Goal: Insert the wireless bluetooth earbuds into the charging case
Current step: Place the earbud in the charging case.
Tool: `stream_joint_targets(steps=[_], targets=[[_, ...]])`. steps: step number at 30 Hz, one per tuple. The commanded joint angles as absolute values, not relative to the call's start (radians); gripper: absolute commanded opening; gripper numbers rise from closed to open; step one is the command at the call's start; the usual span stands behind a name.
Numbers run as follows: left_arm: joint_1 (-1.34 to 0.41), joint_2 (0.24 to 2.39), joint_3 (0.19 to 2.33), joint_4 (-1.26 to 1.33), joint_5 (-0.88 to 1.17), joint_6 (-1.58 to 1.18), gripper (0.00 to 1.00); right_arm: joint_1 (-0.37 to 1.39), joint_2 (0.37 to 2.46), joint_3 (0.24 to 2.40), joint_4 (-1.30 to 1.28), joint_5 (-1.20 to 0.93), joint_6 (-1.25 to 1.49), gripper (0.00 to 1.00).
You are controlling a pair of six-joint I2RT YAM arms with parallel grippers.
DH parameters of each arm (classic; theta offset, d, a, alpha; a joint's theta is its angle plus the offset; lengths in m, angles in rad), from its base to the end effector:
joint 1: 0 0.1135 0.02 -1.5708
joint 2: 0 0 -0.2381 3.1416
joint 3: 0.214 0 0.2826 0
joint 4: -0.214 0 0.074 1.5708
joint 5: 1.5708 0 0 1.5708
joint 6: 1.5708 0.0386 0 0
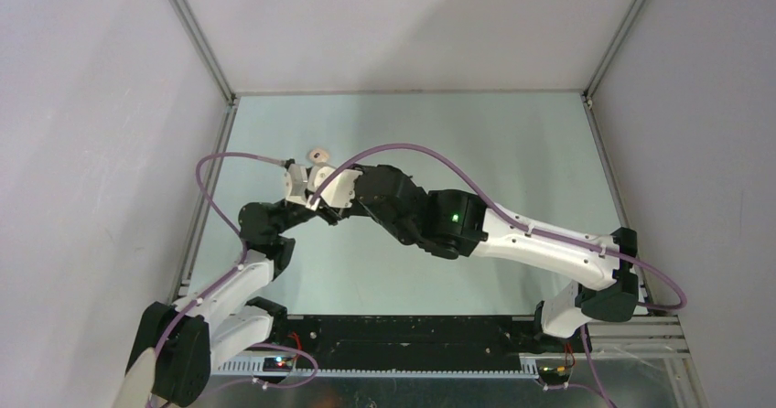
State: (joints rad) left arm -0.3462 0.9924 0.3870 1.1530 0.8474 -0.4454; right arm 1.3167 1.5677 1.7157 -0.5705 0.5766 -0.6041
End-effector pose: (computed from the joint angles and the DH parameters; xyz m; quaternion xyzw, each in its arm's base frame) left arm 0.2122 -0.1073 0.2569 0.3359 0.4635 -0.4922 0.6558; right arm 0.1160 0.3630 0.4081 -0.5711 0.5880 -0.0421 0.5713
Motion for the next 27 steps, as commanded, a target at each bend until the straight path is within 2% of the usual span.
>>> stream_joint_targets(steps=[1,27], targets=[[-0.341,0.969,0.396,1.21,0.817,-0.454,0.01,1.34,1.559,1.722,-0.589,0.536,-0.591,0.4],[-0.319,0.957,0.415,1.238,0.829,-0.493,0.0,1.337,1.467,1.709,-0.666,0.423,-0.62,0.6]])
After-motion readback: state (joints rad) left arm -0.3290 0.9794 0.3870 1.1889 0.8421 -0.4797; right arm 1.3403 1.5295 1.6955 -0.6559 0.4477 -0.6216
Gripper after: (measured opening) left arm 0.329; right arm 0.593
